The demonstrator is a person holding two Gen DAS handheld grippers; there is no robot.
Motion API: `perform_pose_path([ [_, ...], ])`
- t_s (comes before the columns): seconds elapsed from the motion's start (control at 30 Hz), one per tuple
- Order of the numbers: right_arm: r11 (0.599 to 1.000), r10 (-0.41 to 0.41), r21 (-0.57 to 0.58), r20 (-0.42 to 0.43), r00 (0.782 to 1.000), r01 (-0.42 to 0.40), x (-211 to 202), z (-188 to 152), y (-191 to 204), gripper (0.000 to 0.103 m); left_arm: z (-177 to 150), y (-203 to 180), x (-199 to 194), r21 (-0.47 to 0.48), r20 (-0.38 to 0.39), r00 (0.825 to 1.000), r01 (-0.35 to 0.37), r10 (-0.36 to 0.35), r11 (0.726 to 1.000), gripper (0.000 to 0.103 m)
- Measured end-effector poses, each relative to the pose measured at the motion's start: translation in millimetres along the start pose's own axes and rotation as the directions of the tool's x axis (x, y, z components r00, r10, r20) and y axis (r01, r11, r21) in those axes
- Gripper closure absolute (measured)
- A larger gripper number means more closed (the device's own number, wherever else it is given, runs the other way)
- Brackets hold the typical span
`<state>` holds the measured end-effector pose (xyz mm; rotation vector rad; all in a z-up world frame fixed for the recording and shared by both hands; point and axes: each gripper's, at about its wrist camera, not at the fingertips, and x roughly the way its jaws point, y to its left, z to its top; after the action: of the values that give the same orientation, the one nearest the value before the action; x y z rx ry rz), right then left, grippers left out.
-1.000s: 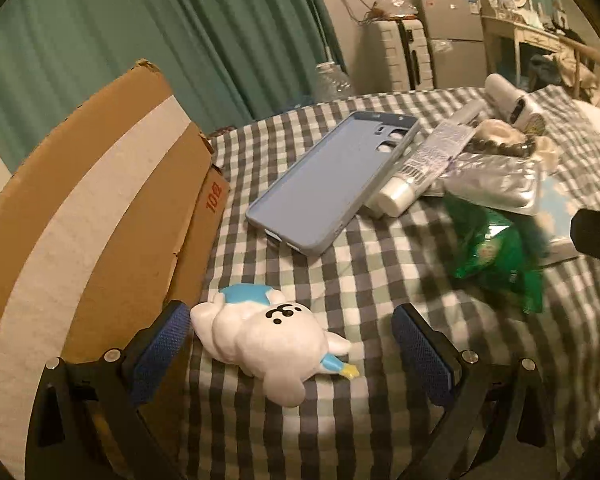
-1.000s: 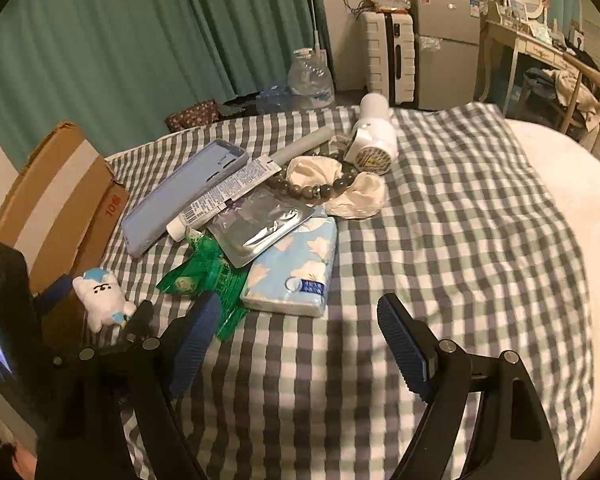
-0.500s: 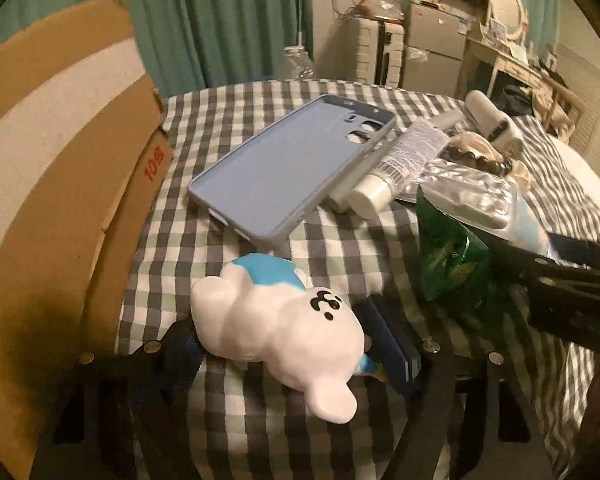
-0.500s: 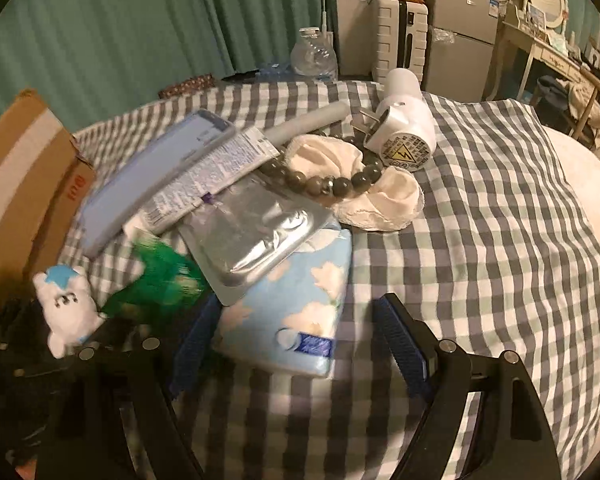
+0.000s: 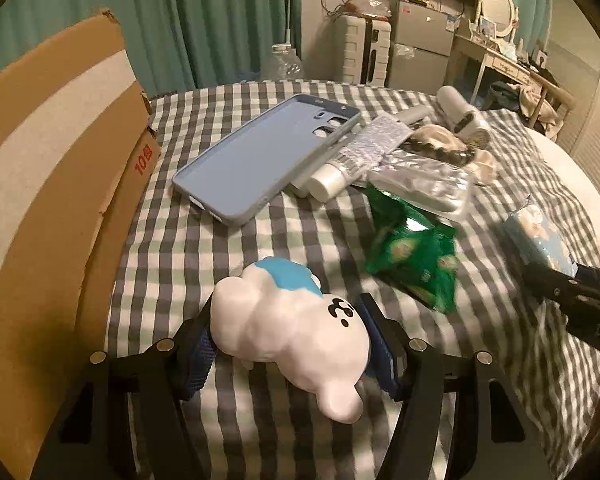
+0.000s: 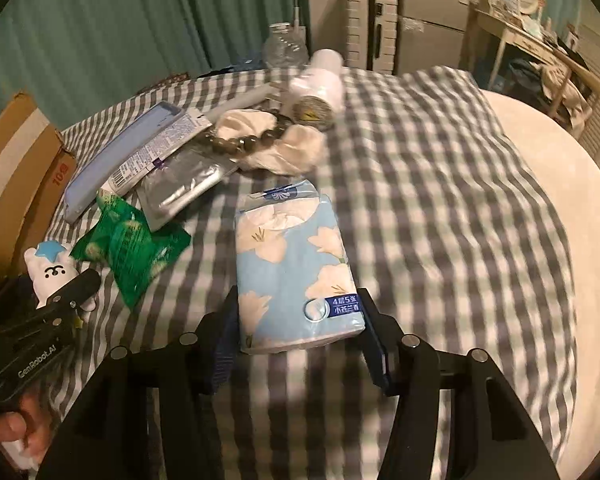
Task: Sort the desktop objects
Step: 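Lift the plush toy and tissue pack and carry them over the cardboard box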
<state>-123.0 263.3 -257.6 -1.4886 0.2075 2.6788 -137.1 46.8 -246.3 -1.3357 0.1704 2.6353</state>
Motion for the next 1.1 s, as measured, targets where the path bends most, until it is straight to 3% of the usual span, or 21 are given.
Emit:
perform_pose_path([
  [0.3,0.999,0.002,0.041,0.116,0.993,-0.006,-62.6,-6.6,-13.6,0.049,7.8,-17.8,-54.0,0.023,0.084,0.996,0.002,-0.004,1.000,0.036],
  [0.47,1.000,-0.007,0.011,0.184,0.983,0.005,-104.6,-2.6,-1.5,0.049,12.0,-19.0,-97.2,0.039,0.158,0.987,-0.038,0.031,0.999,0.036],
  [0.63,0.999,0.031,0.005,0.257,0.966,-0.033,-148.0,5.1,-1.4,0.049,20.0,-20.0,-132.9,0.035,0.235,0.971,-0.053,0.043,0.998,0.036],
  [0.7,0.999,0.046,-0.009,0.292,0.955,-0.045,-162.3,8.6,0.5,0.049,28.7,-21.6,-140.2,0.038,0.219,0.973,-0.084,0.074,0.996,0.036],
  [0.8,0.997,0.073,-0.025,0.310,0.948,-0.069,-178.7,14.8,3.5,0.049,38.5,-17.0,-156.9,-0.003,0.227,0.973,-0.047,0.046,0.999,0.036],
  [1.1,0.993,0.120,-0.040,0.392,0.912,-0.113,-233.5,10.2,22.5,0.049,49.5,4.0,-220.9,-0.029,0.330,0.942,-0.051,0.058,0.998,0.036],
])
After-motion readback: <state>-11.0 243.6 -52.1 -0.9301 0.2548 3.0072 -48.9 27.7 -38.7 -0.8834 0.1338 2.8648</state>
